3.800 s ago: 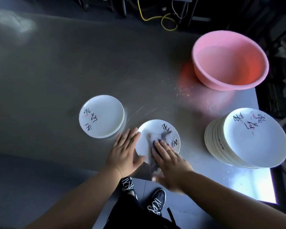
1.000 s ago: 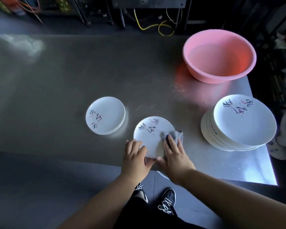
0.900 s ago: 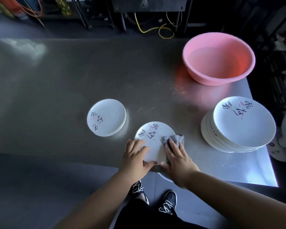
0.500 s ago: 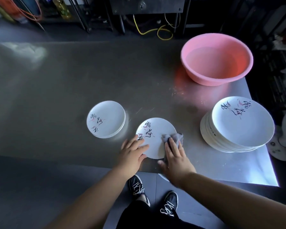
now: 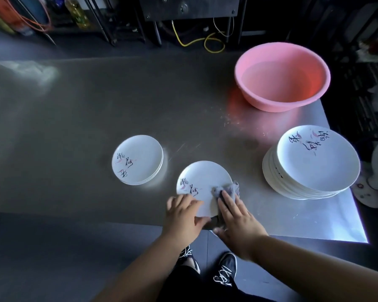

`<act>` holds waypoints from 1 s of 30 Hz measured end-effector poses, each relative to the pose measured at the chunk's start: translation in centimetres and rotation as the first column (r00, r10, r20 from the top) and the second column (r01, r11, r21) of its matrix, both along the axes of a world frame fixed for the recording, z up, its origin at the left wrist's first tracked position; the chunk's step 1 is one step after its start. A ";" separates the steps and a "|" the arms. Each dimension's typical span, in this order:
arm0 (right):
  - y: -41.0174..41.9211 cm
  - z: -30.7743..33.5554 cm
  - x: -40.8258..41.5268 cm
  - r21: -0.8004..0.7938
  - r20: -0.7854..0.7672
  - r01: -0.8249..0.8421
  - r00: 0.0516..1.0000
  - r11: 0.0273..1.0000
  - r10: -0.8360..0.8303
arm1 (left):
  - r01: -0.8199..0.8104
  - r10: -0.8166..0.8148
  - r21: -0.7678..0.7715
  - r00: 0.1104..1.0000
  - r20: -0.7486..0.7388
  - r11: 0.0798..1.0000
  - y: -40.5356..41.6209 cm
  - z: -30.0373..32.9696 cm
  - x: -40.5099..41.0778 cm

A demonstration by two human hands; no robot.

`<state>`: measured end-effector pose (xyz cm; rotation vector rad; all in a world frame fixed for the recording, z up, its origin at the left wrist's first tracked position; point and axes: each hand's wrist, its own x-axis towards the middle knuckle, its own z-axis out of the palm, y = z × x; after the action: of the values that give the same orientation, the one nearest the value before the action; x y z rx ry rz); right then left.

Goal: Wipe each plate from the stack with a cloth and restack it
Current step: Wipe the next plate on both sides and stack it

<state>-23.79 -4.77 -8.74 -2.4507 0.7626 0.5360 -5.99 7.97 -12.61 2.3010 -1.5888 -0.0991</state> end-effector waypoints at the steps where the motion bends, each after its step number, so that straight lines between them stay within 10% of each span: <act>1: -0.8 0.3 0.2 0.005 0.023 0.010 1.000 1.000 -0.010 | 0.002 -0.002 0.006 1.000 0.002 1.000 0.1 0.0 0.1; 14: 1.9 -2.9 1.5 -0.090 0.053 0.115 0.993 0.989 -0.110 | -0.022 0.022 -0.041 1.000 0.017 0.999 0.5 -0.9 2.4; 30: -1.6 -3.1 0.5 -0.143 0.569 0.126 0.822 0.982 -0.022 | -0.129 0.132 0.039 0.988 -0.082 0.991 -1.0 0.0 1.4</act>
<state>-23.24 -6.32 -11.88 -2.5199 0.6611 -0.3095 -4.58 6.98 -12.57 2.3863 -1.4024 -0.1894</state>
